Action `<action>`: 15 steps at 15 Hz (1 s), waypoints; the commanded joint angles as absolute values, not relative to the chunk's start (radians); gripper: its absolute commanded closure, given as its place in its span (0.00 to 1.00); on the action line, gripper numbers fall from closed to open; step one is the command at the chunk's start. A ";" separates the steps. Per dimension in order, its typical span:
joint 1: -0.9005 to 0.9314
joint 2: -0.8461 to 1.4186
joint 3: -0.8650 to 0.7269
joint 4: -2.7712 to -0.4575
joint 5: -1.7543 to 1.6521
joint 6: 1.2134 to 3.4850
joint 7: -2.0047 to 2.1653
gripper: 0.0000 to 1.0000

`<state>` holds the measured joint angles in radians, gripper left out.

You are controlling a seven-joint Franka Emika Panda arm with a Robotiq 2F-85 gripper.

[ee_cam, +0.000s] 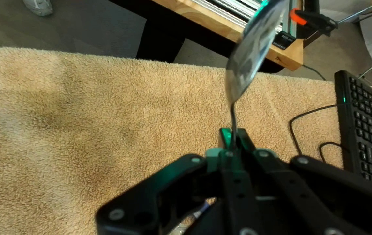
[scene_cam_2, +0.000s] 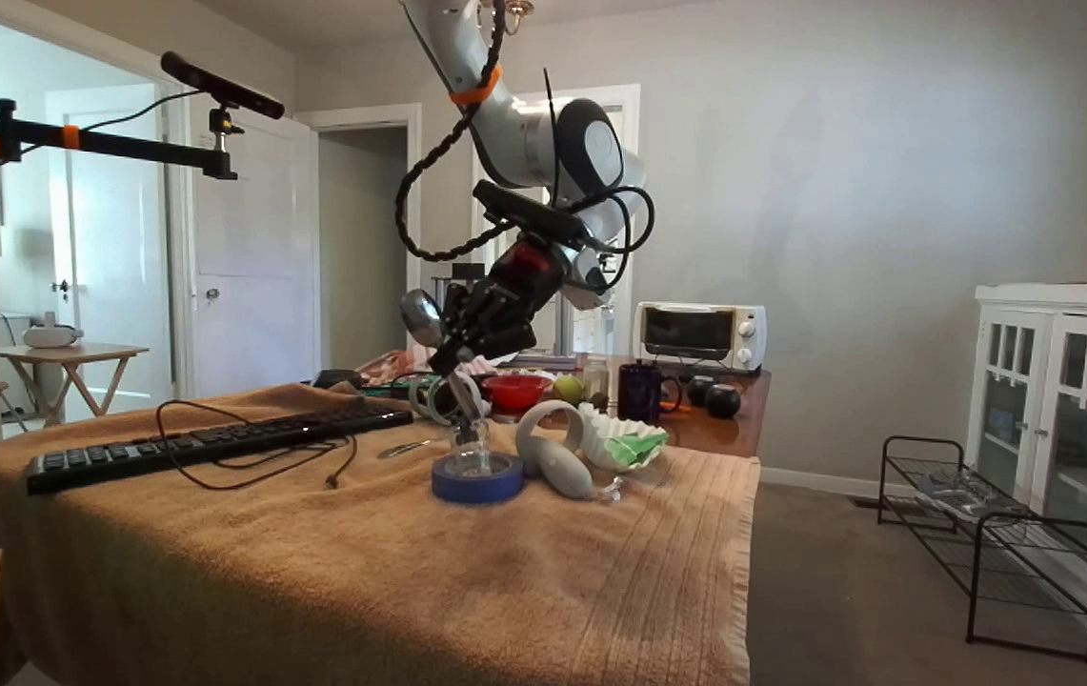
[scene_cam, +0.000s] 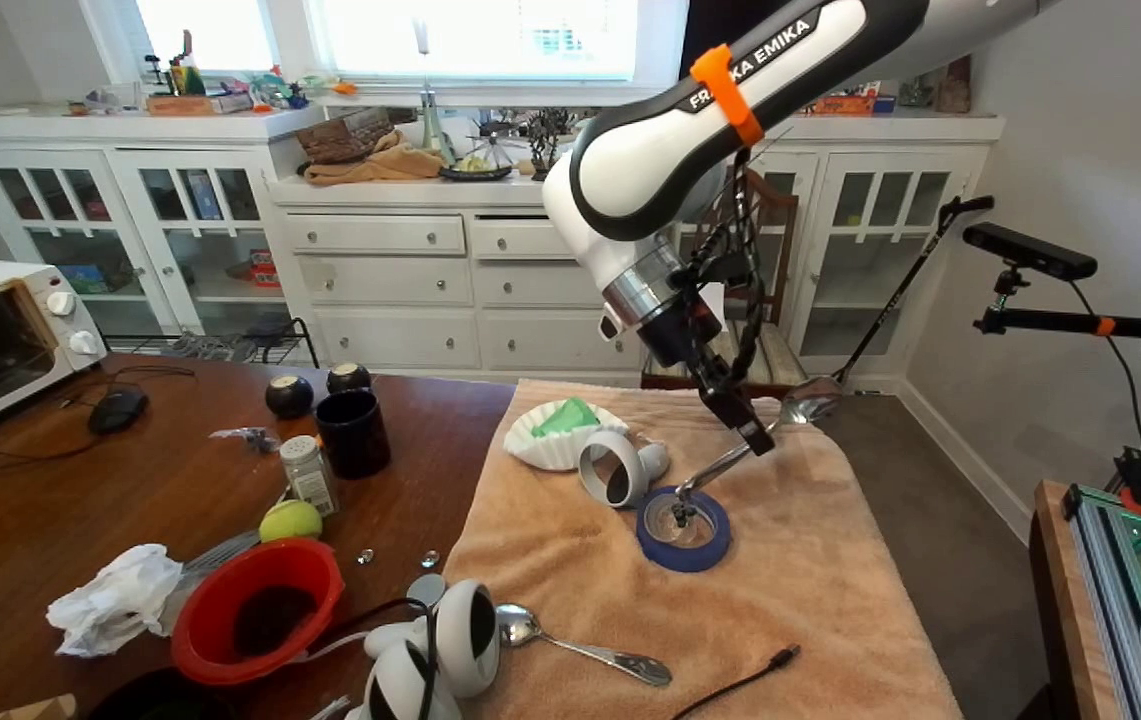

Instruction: Use one silver spoon to place the toy car in the glass cup.

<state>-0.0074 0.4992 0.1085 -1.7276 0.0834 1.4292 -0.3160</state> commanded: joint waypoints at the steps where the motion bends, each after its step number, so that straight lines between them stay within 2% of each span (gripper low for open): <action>1: -0.006 0.473 0.111 -1.736 0.113 1.418 -0.326 0.99; 12: -0.007 0.471 0.129 -1.735 0.132 1.419 -0.395 0.99; 13: -0.001 0.477 0.113 -1.726 0.111 1.427 -0.354 0.95; 15: 0.000 0.477 0.120 -1.726 0.111 1.427 -0.377 0.95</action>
